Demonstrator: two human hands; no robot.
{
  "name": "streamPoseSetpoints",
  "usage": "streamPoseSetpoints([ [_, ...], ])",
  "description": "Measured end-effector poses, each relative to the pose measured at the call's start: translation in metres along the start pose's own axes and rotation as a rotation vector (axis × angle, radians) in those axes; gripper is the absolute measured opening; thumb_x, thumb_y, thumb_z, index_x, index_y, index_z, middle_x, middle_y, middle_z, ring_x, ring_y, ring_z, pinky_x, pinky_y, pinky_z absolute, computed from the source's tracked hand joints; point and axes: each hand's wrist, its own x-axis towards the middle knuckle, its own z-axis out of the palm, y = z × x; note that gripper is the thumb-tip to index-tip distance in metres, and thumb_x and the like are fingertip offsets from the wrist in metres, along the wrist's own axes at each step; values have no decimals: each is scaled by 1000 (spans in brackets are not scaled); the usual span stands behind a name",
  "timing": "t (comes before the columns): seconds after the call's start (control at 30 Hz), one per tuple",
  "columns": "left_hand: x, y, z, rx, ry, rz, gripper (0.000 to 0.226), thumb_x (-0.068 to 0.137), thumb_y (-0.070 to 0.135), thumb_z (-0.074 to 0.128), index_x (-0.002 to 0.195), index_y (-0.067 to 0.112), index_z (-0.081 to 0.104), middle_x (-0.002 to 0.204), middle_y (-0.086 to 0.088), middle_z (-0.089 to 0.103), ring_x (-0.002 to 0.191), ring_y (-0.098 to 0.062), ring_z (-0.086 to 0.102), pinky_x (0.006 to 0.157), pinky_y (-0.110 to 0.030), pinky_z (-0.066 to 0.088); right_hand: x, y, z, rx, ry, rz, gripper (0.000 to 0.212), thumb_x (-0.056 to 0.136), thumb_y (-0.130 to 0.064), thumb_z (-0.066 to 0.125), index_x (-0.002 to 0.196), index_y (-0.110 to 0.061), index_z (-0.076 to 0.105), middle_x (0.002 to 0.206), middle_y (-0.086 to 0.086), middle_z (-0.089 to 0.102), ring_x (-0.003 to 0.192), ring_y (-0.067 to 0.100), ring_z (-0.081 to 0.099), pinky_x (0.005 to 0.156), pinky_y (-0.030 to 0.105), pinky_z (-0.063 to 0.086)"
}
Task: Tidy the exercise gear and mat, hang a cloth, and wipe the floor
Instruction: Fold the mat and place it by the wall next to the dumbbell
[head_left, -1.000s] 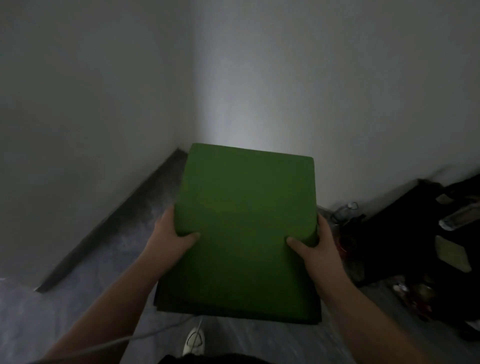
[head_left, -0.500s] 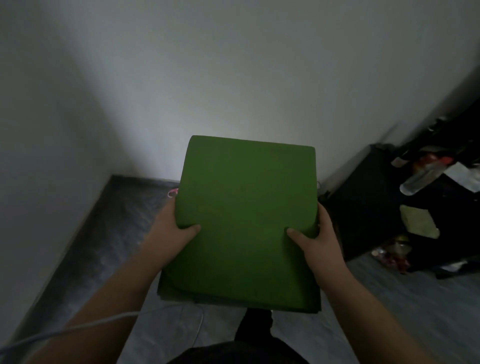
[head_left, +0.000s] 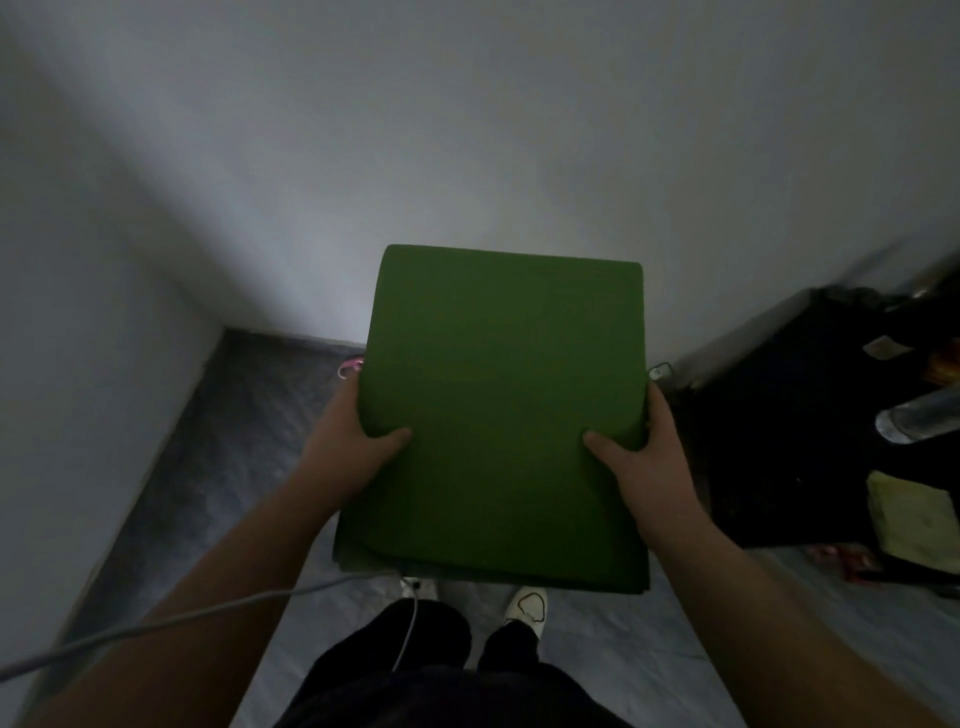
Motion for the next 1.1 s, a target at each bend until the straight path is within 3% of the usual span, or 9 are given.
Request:
streamPoseSetpoints([
  [0.3, 119, -21, 9, 10, -180, -100, 83, 81, 9, 76, 149, 21, 29, 145, -9, 46, 133, -30, 46, 107, -49, 41, 83, 23, 41, -78, 49, 94, 87, 83, -15, 77, 151, -38, 27, 146, -3, 45, 127, 20, 50, 105, 49, 46],
  [0.57, 253, -97, 58, 71, -290, -177, 88, 80, 12, 77, 149, 19, 24, 146, -11, 42, 135, -30, 41, 111, -55, 37, 187, 95, 96, -150, 89, 232, 88, 84, -23, 77, 153, -37, 24, 147, -8, 43, 129, 18, 49, 105, 52, 46],
  [0.77, 352, -208, 145, 75, -299, -199, 90, 73, 24, 79, 144, 33, 24, 143, -6, 42, 130, -28, 45, 106, -58, 42, 285, 227, 134, -210, 108, 245, 86, 86, -18, 75, 155, -30, 24, 151, -4, 42, 129, 14, 46, 107, 41, 43],
  [0.9, 414, -312, 226, 31, -267, -206, 89, 75, 17, 81, 141, 38, 25, 135, 1, 43, 125, -23, 48, 102, -54, 48, 355, 355, 159, -323, 147, 217, 90, 82, -29, 78, 154, -33, 23, 155, -3, 38, 140, 20, 38, 115, 47, 34],
  [1.0, 453, -397, 287, 36, -240, -210, 90, 74, 16, 81, 141, 41, 25, 136, 2, 44, 125, -20, 48, 102, -52, 48, 399, 451, 178, -384, 161, 185, 91, 82, -25, 79, 154, -28, 25, 156, 0, 36, 141, 20, 34, 112, 30, 24],
  [1.1, 487, -470, 340, 51, -229, -214, 96, 73, 15, 82, 145, 37, 23, 143, -1, 42, 129, -19, 45, 105, -49, 45, 435, 533, 191, -379, 147, 159, 90, 82, -18, 79, 155, -20, 26, 155, 3, 37, 135, 9, 33, 109, 25, 25],
])
